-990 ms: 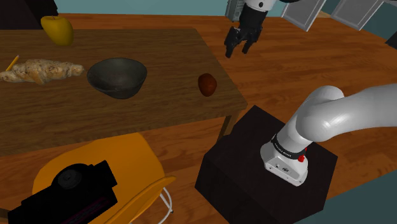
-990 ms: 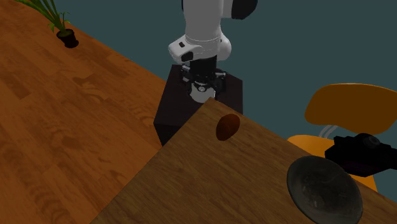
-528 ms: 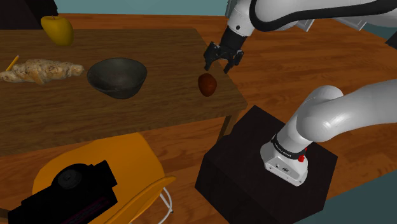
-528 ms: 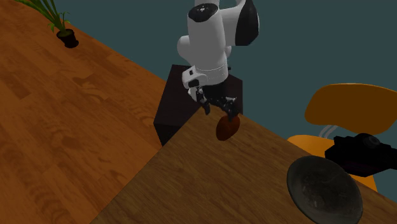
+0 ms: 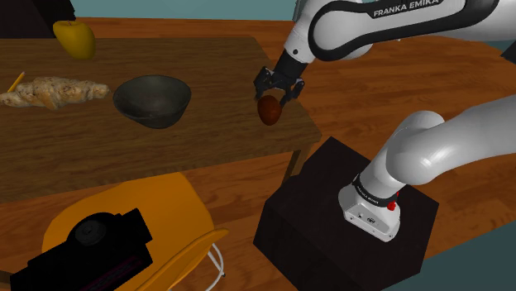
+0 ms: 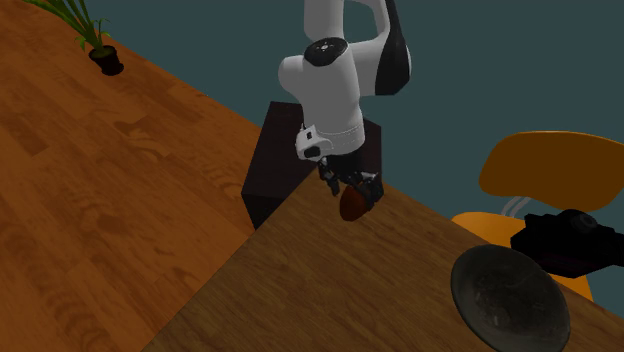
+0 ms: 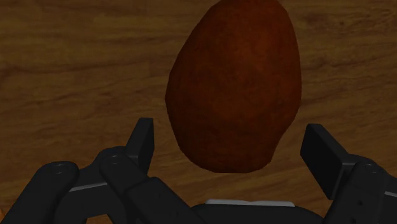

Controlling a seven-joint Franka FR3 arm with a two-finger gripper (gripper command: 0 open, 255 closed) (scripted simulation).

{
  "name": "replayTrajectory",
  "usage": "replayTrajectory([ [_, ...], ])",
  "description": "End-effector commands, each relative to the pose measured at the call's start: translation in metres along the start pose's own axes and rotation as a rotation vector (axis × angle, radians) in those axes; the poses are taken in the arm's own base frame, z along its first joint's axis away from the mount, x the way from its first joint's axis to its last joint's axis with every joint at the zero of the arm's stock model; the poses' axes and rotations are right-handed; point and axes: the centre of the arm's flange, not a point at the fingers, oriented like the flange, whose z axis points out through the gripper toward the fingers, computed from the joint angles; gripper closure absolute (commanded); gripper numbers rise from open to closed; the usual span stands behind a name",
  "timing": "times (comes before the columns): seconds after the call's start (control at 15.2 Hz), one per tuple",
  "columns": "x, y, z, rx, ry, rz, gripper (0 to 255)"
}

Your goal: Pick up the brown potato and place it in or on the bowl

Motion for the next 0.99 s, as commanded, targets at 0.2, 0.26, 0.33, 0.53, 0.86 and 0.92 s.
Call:
replayTrajectory([
  [0.2, -0.0003, 0.0010, 0.0079, 0.001, 0.001, 0.000, 0],
  [0.26, -0.0003, 0.0010, 0.0079, 0.001, 0.001, 0.000, 0],
  [0.33, -0.0003, 0.0010, 0.0079, 0.001, 0.001, 0.000, 0],
  [0.53, -0.0003, 0.0010, 0.0078, 0.001, 0.001, 0.000, 255],
  [0.86, -0.0003, 0.0007, 0.0078, 0.001, 0.001, 0.000, 255],
  [0.92, -0.0003, 0.0005, 0.0076, 0.001, 0.001, 0.000, 255],
])
